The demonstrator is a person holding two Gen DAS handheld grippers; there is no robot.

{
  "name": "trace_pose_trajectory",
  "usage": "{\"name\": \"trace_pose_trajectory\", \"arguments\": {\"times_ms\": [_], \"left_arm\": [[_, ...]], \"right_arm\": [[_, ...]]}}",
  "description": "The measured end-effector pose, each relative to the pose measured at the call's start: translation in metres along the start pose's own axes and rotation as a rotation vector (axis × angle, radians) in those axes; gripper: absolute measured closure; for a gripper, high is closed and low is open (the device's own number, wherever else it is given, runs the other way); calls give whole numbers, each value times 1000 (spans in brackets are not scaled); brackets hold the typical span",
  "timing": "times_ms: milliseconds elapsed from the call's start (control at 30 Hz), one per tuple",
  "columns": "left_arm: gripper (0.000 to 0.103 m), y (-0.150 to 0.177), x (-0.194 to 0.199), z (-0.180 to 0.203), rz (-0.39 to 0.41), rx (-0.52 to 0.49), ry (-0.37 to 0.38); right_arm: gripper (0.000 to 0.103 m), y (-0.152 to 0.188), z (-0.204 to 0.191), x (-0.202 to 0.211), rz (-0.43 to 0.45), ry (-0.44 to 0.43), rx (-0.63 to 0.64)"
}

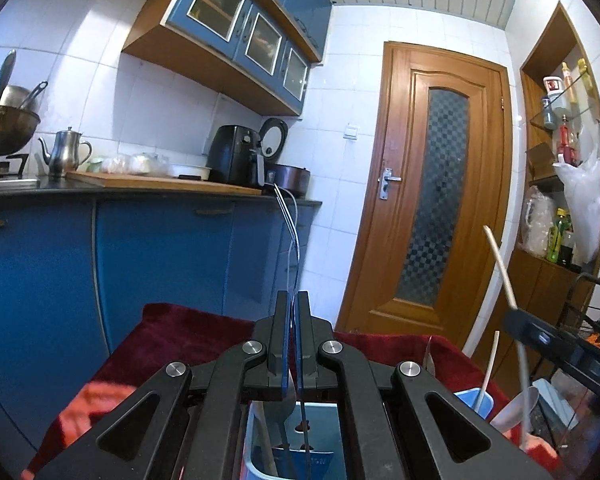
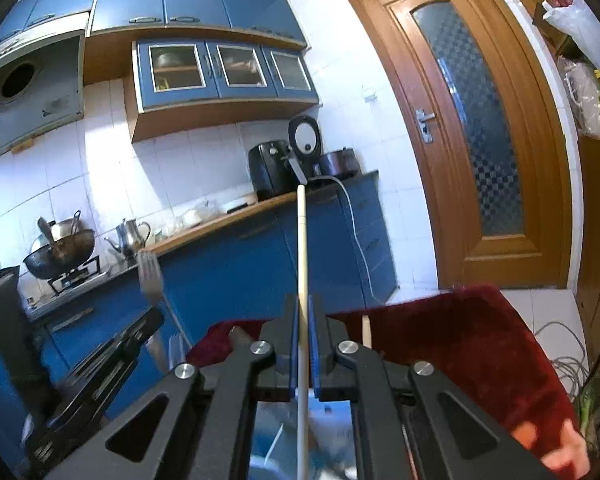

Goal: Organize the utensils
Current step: 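Lower the fork into the holder and open the left tool while the right tool releases the chopstick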

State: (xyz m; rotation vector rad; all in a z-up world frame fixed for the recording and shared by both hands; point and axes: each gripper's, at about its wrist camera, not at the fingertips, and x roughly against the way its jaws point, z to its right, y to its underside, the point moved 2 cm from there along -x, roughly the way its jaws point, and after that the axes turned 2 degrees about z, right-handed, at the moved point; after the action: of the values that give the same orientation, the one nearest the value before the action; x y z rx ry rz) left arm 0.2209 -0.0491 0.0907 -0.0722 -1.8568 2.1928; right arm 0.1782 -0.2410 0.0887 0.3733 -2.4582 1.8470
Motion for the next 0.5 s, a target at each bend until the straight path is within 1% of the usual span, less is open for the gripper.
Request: {"name": "trace_pose_trajectory", "arguments": {"times_ms": [100,233,333,500], "left_arm": [[101,2,1,0,0,-3,7],[101,4,0,0,-6,-1,11],[101,5,0,1,-12,-1,12],[101,7,-1,5,-22,-11,18]], "right_arm": [[97,2,-1,-13,32,20,12],[97,13,-3,-22,51,44,54],[97,23,-4,-23,59,61,91],[97,28,-4,-24,65,84,107]]}}
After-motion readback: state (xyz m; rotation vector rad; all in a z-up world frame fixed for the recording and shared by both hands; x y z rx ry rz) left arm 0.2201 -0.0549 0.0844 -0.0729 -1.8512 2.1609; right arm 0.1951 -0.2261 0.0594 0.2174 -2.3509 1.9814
